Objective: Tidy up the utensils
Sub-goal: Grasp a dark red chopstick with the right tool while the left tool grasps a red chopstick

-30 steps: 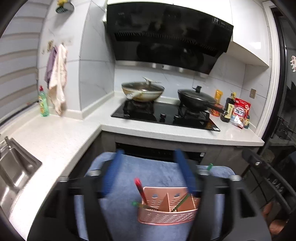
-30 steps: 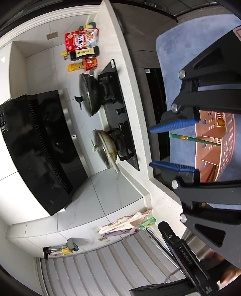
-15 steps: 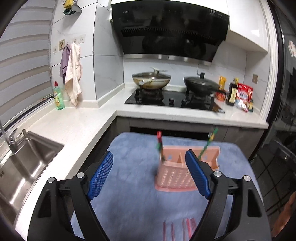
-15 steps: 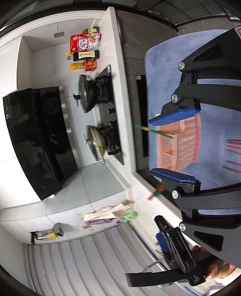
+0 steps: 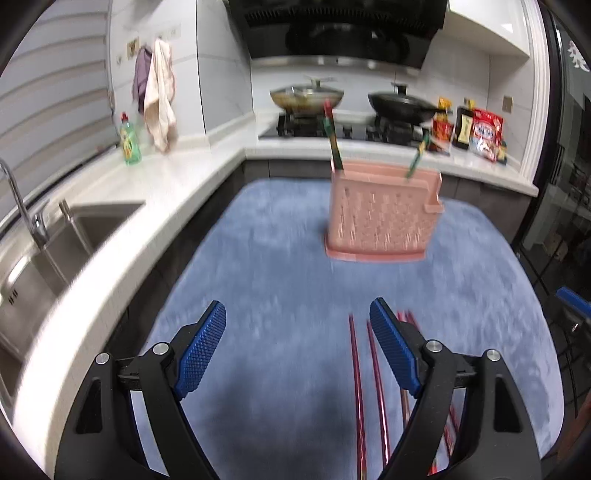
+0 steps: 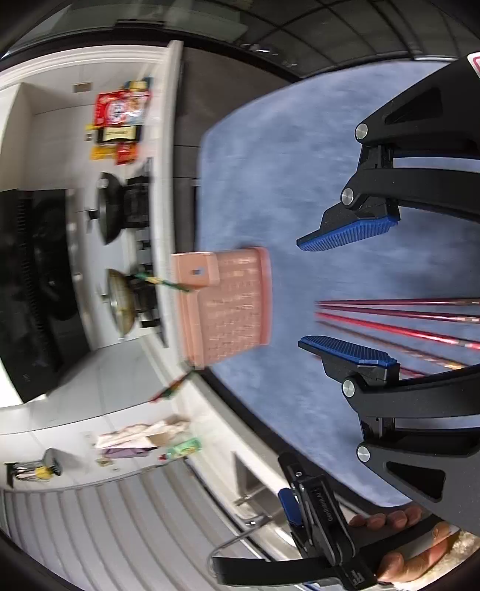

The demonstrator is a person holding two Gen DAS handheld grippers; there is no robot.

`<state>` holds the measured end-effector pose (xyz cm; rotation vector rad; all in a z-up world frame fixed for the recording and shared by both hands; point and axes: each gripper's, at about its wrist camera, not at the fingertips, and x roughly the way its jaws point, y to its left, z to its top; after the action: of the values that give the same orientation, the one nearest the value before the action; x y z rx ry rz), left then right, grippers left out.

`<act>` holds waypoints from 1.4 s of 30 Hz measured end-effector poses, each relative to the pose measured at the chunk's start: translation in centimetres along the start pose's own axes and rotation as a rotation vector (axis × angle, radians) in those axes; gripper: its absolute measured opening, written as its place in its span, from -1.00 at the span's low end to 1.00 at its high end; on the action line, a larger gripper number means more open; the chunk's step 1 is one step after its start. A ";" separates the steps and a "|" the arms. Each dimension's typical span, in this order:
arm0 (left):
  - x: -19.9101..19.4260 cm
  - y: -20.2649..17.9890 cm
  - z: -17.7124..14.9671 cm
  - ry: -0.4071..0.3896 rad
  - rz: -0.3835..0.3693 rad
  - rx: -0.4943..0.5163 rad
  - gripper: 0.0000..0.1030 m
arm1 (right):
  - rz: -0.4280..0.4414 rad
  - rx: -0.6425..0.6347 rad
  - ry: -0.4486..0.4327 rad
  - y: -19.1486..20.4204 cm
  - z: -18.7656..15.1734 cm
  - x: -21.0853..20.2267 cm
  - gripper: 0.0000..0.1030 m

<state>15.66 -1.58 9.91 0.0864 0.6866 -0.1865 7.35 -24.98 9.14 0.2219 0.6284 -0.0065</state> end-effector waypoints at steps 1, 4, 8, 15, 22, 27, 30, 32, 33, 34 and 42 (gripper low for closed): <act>0.2 0.0 -1.1 0.016 0.003 -0.003 0.48 | -0.007 -0.001 0.013 0.0 -0.8 0.1 -0.09; 0.7 -0.1 -3.6 0.062 0.002 -0.008 0.48 | -0.042 -0.018 0.063 0.1 -3.9 0.6 -0.09; 1.4 -0.2 -6.8 0.122 0.002 0.000 0.48 | -0.051 -0.006 0.124 0.0 -7.2 1.3 -0.09; 1.4 -0.2 -9.8 0.153 -0.004 -0.018 0.48 | -0.053 -0.015 0.182 0.2 -10.7 2.1 -0.16; 1.6 -0.4 -11.0 0.180 -0.021 -0.021 0.48 | -0.048 -0.018 0.219 0.6 -12.4 3.0 -0.53; 1.8 -0.5 -11.7 0.196 -0.027 -0.028 0.48 | -0.047 -0.022 0.233 0.7 -12.9 3.4 -0.58; 1.9 -0.5 -11.9 0.205 -0.031 -0.026 0.48 | -0.044 -0.024 0.246 0.8 -13.2 3.7 -0.66; 1.9 -0.5 -12.1 0.214 -0.039 -0.026 0.48 | -0.043 -0.024 0.253 0.9 -13.4 3.9 -0.70; 2.0 -0.6 -12.2 0.217 -0.040 -0.027 0.48 | -0.042 -0.021 0.257 0.8 -13.6 4.0 -0.70; 2.0 -0.6 -12.3 0.220 -0.040 -0.026 0.48 | -0.042 -0.020 0.260 0.8 -13.7 4.0 -0.71; 1.8 -0.9 -12.9 0.231 -0.060 -0.020 0.48 | -0.059 -0.037 0.252 0.9 -14.1 4.0 -0.80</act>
<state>8.80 -0.94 -1.23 0.0688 0.9214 -0.2288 2.39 -20.91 -4.11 0.1697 0.8849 -0.0242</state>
